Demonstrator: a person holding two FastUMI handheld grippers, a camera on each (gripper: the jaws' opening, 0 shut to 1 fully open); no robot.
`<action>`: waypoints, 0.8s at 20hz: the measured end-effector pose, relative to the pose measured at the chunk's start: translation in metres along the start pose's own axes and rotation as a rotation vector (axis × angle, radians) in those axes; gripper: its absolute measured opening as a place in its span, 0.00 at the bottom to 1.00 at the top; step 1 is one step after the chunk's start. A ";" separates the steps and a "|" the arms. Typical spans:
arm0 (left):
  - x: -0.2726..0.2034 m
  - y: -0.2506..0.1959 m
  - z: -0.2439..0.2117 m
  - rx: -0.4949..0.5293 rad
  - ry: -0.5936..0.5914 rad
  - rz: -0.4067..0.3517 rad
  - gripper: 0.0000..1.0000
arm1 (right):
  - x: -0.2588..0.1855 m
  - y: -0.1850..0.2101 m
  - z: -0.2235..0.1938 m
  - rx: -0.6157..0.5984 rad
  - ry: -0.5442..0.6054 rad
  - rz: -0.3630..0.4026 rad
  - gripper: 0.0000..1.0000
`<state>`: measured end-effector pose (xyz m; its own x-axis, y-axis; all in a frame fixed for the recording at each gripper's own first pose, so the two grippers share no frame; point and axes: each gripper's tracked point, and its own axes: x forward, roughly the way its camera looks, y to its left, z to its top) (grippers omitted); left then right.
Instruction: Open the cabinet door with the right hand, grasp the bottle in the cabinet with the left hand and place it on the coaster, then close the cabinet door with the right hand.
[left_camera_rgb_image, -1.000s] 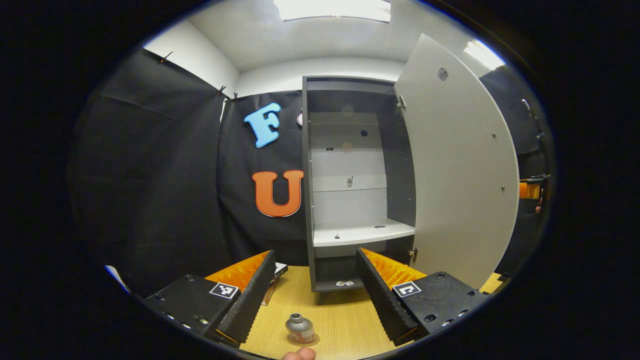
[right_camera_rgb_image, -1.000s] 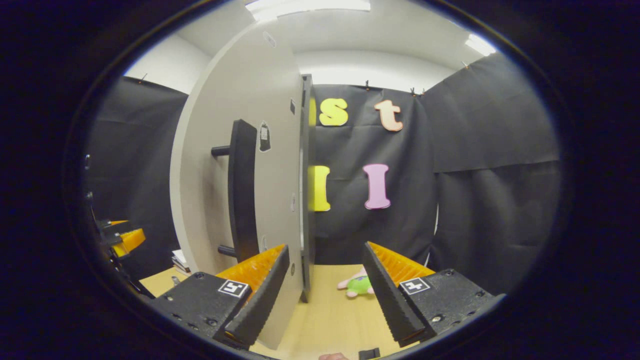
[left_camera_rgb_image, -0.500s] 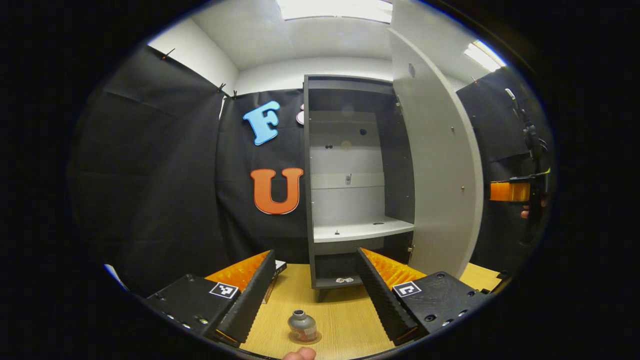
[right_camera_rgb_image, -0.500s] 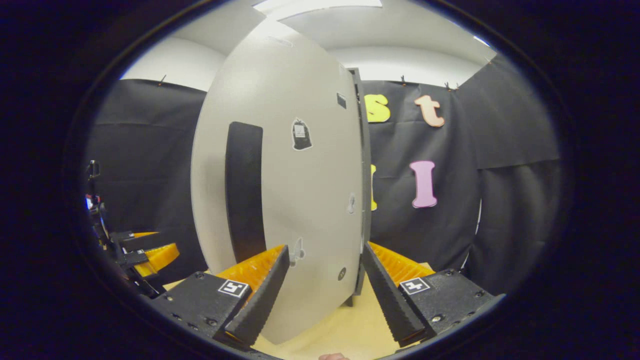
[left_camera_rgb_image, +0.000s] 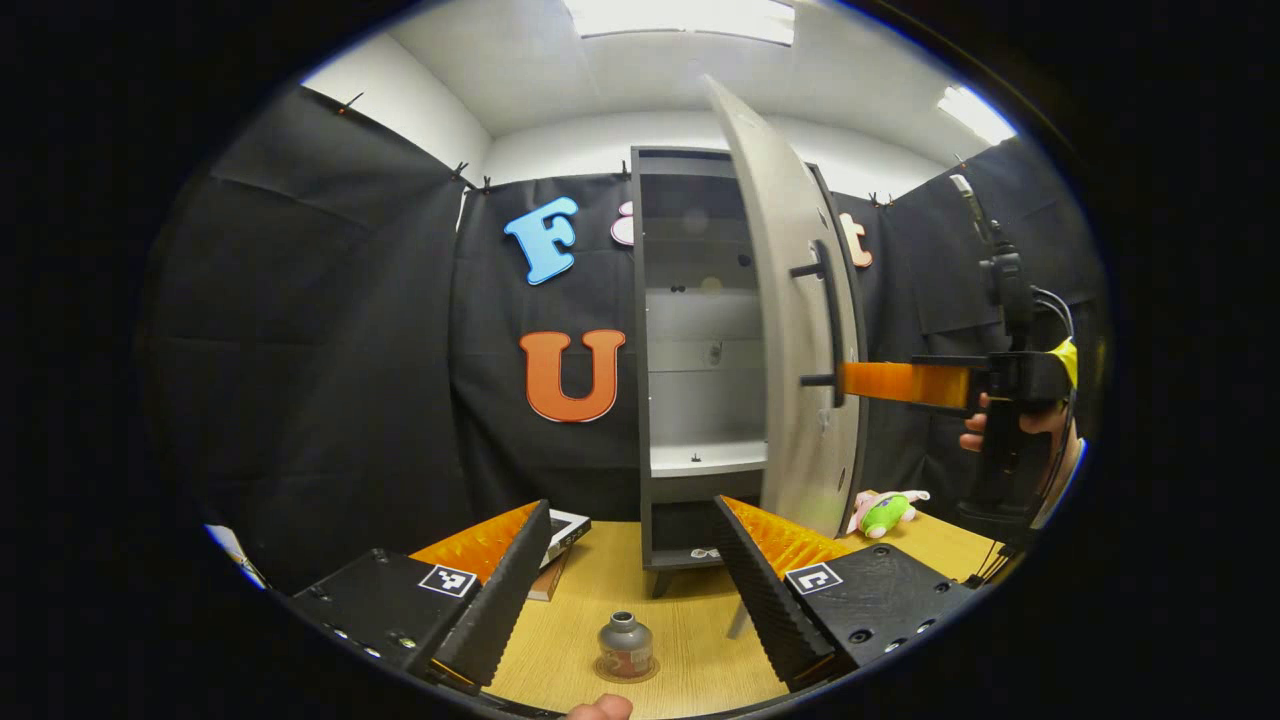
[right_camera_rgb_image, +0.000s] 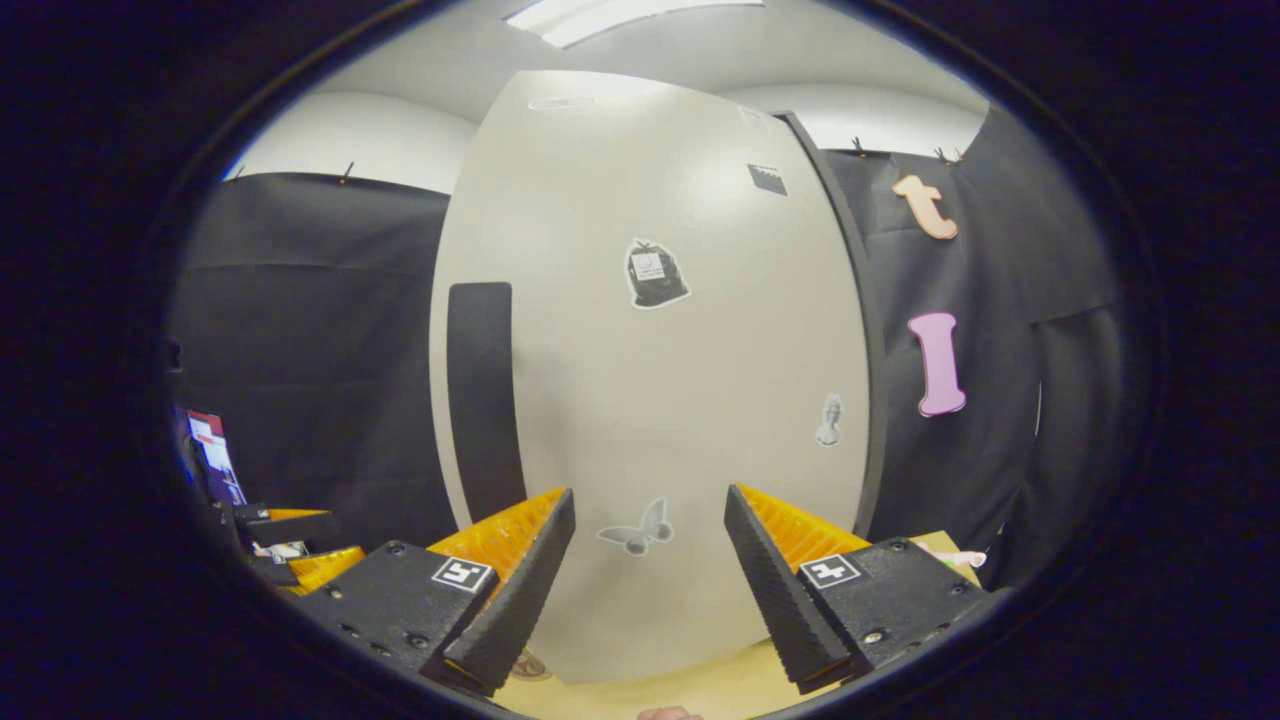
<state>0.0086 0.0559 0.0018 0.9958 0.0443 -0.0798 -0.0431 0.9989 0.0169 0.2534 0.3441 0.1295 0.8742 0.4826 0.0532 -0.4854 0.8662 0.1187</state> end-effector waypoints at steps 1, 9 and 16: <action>0.000 0.002 -0.003 -0.002 0.004 0.006 0.96 | 0.011 0.004 -0.002 0.009 -0.006 0.006 0.97; -0.008 0.018 -0.015 -0.001 0.014 0.051 0.96 | 0.034 -0.026 -0.029 0.023 0.021 -0.106 0.97; -0.019 0.008 -0.029 -0.036 0.014 0.052 0.96 | -0.068 -0.054 -0.041 -0.067 0.026 -0.211 0.98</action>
<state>-0.0130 0.0631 -0.0255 0.9910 0.0964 -0.0933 -0.0982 0.9951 -0.0146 0.2200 0.2697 0.0785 0.9565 0.2917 0.0086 -0.2917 0.9547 0.0581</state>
